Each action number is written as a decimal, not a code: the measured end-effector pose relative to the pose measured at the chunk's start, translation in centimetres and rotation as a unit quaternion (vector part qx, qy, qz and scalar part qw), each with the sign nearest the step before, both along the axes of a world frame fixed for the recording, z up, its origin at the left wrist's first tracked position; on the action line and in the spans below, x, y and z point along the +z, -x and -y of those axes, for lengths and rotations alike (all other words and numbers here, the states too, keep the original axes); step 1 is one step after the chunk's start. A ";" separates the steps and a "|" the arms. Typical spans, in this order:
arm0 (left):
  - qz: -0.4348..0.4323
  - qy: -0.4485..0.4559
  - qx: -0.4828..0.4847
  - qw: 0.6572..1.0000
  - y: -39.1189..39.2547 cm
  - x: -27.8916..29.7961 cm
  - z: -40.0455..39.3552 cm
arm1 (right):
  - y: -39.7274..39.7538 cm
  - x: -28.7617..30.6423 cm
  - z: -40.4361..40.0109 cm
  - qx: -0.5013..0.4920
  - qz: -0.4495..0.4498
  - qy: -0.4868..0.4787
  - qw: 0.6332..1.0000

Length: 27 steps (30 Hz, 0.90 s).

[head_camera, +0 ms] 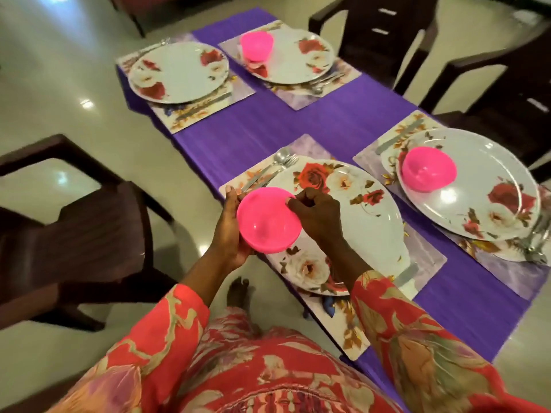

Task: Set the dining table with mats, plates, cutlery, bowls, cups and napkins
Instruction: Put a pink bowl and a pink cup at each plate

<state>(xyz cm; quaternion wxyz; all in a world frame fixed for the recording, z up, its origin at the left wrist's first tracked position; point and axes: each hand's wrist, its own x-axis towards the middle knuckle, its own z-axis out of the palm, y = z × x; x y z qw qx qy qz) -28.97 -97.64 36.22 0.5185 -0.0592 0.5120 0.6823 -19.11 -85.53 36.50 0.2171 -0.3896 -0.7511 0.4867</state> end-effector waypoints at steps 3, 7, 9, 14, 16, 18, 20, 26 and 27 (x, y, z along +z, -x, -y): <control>-0.031 -0.004 -0.063 0.998 1.9 0.1 -3.0 | 0.6 0.0 -1.6 -0.060 0.002 -0.011 0.998; -0.018 0.007 -0.150 0.988 5.2 0.4 -6.3 | 1.9 0.4 -3.1 -0.140 0.011 -0.006 0.990; 0.013 0.004 -0.202 0.979 7.0 0.3 -7.8 | 2.8 0.6 -3.7 -0.179 0.010 0.002 0.984; 0.028 -0.019 -0.279 0.960 10.5 0.3 -10.6 | 5.1 0.7 -3.9 -0.258 -0.012 0.019 0.966; 0.017 -0.035 -0.287 0.957 11.5 0.5 -11.4 | 5.8 0.9 -4.0 -0.294 -0.035 0.034 0.955; 0.006 -0.052 -0.295 0.954 12.3 0.6 -12.0 | 5.8 1.3 -3.9 -0.343 -0.066 0.054 0.936; 0.025 -0.061 -0.298 0.952 13.0 0.6 -12.6 | 5.2 1.6 -3.9 -0.400 -0.084 0.062 0.910; -0.003 -0.038 -0.326 0.945 12.8 1.0 -13.8 | 0.8 1.0 -3.7 -0.543 -0.101 0.104 0.827; -0.010 -0.034 -0.326 0.945 12.6 1.2 -13.9 | 0.0 0.8 -3.7 -0.560 -0.099 0.105 0.816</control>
